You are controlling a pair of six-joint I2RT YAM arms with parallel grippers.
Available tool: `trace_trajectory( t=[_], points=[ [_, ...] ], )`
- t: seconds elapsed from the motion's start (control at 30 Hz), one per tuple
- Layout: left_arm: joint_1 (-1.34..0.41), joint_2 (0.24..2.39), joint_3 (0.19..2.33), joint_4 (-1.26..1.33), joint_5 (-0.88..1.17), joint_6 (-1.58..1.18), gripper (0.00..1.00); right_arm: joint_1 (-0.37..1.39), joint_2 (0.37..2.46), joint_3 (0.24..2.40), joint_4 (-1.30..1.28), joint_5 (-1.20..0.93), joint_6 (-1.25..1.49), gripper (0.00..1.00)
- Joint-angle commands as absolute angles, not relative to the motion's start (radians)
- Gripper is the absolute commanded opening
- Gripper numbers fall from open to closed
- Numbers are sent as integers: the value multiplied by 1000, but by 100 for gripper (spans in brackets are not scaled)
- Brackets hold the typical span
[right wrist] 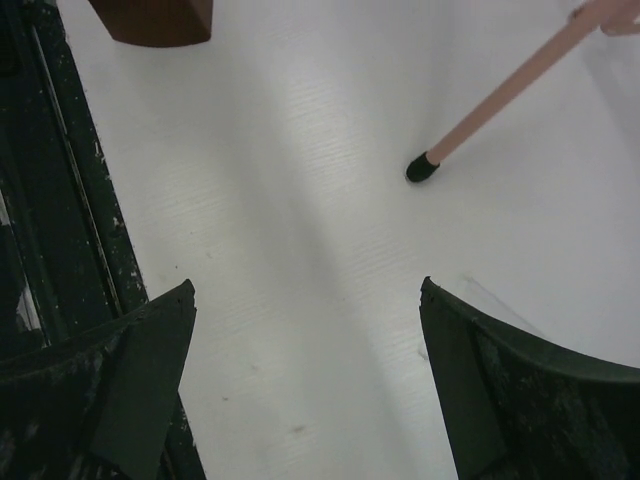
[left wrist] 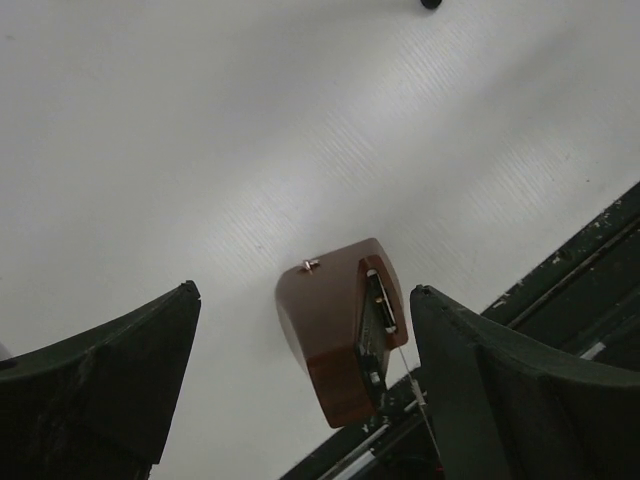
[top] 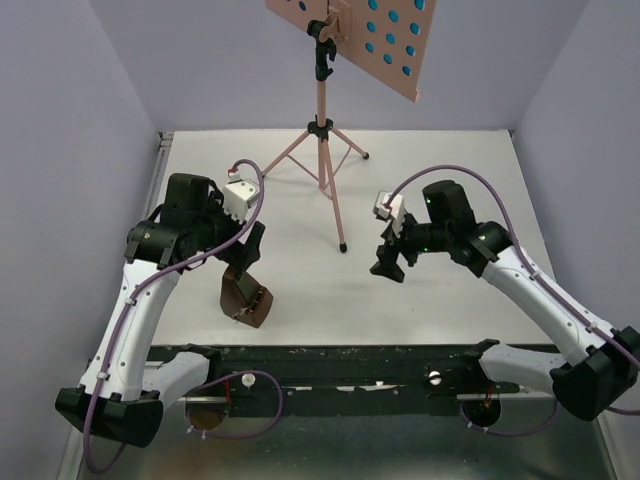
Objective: Pack up the instrument practice props
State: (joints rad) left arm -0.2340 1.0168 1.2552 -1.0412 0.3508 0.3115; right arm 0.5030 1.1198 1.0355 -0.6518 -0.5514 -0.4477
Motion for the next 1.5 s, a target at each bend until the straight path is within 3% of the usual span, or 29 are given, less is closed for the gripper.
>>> trace_trajectory(
  t=[0.0, 0.13, 0.47, 0.63, 0.9, 1.1, 1.47],
  points=[
    [-174, 1045, 1229, -1097, 417, 106, 95, 615, 1198, 1083, -470, -534, -465, 100],
    [-88, 1081, 1293, -1098, 397, -32, 97, 731, 1333, 1167, -318, -479, -376, 100],
    [-202, 1066, 1409, -1089, -136, -242, 99, 979, 1698, 1529, -236, -485, -163, 100],
    [-187, 1095, 1557, -1025, -368, -340, 99, 1022, 1773, 1574, -203, -500, -85, 100],
    [-58, 1081, 1574, -819, -396, -508, 99, 1095, 1881, 1692, -202, -456, -41, 100],
    [57, 1065, 1529, -805, -302, -571, 99, 1120, 1974, 1787, -261, -381, -29, 100],
    [107, 1063, 1517, -767, -258, -549, 99, 1124, 2112, 1980, -465, -247, -2, 100]
  ],
)
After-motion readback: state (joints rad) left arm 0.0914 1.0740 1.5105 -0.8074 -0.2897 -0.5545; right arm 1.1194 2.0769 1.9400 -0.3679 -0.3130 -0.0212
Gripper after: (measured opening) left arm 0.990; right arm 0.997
